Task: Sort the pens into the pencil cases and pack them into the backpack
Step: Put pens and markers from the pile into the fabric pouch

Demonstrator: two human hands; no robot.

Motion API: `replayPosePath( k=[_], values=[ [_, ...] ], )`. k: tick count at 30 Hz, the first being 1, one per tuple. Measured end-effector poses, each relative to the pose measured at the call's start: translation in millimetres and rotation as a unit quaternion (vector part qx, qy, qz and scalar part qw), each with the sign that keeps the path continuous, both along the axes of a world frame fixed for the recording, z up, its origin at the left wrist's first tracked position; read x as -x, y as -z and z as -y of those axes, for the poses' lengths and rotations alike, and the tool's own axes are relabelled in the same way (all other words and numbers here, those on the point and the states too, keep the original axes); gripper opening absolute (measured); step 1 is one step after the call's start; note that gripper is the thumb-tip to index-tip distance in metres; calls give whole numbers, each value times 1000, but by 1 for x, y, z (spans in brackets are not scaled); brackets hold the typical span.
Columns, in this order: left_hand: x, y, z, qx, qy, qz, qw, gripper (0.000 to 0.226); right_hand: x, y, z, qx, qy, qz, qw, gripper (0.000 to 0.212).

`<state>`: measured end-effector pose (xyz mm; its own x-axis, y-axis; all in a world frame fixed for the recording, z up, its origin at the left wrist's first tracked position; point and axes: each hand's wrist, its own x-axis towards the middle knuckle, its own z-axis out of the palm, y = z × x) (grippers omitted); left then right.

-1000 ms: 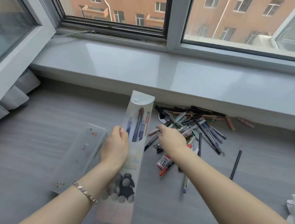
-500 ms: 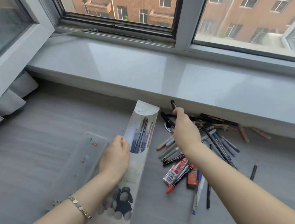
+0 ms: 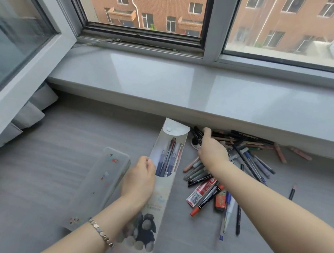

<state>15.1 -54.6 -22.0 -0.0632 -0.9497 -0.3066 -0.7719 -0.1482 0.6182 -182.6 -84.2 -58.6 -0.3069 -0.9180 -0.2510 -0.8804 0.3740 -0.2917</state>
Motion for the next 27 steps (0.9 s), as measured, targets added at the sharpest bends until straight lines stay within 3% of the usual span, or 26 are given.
replayPosePath(
  k=[2, 5, 10, 13, 21, 24, 27],
  values=[
    [-1, -1, -3, 7, 5, 0, 1000, 31, 5, -8, -10, 3, 36, 37, 999, 57],
    [-4, -1, -9, 9, 11, 0, 1000, 31, 21, -23, -27, 34, 74, 57, 995, 26],
    [-8, 2, -17, 7, 5, 9, 1000, 31, 36, -24, -31, 24, 52, 83, 995, 19],
    [-9, 4, -16, 5, 1, 9, 1000, 31, 27, -17, -19, 11, 21, 40, 999, 15],
    [-2, 0, -3, -1, 0, 11, 1000, 30, 19, -9, 20, -38, -69, -131, 988, 28],
    [1, -1, 3, 5, 3, 6, 1000, 31, 24, -7, 26, -69, -93, -154, 981, 25],
    [3, 0, 6, 8, 11, 10, 1000, 32, 25, -12, 18, -36, -89, -137, 986, 21]
  ],
)
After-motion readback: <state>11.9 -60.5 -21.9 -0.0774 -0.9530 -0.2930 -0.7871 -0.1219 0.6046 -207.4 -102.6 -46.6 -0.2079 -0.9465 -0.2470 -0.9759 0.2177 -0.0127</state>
